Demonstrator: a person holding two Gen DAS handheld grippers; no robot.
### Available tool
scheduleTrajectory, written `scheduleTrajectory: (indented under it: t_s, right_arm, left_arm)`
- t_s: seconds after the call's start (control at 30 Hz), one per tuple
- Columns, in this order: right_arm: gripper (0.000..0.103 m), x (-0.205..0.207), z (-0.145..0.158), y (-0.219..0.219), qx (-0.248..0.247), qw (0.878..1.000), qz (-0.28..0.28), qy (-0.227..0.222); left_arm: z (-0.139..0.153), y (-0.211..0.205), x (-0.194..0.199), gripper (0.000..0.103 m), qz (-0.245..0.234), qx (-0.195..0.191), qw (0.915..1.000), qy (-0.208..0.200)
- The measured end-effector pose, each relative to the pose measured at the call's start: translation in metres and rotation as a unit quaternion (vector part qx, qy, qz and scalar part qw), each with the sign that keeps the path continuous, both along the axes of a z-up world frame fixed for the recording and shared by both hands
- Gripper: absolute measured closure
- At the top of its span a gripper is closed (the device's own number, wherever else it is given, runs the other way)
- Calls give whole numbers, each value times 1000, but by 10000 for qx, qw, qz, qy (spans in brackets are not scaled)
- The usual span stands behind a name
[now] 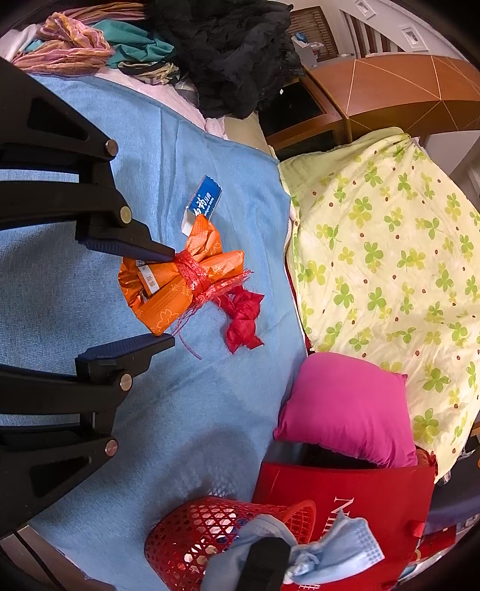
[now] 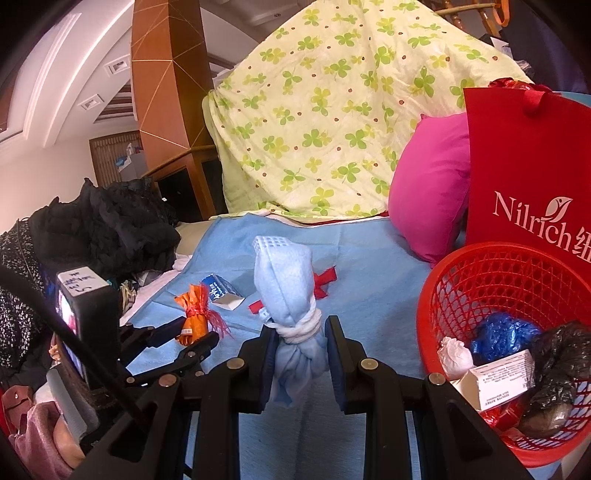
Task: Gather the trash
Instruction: 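Hold the light blue cloth in right tool while left holds orange bag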
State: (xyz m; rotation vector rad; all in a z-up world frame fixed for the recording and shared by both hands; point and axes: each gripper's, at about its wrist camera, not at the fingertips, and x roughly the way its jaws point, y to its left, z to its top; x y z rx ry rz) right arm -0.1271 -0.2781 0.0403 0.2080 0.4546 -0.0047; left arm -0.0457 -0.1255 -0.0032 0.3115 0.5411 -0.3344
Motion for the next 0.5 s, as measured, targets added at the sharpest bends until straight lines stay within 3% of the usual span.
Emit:
scheduleTrajectory:
  t_s: [0.5]
  right_arm:
    - [76,-1,-3,11,-91,9999,84,-46]
  left_arm:
    - [-7,4,2,62,-10,29,10000,18]
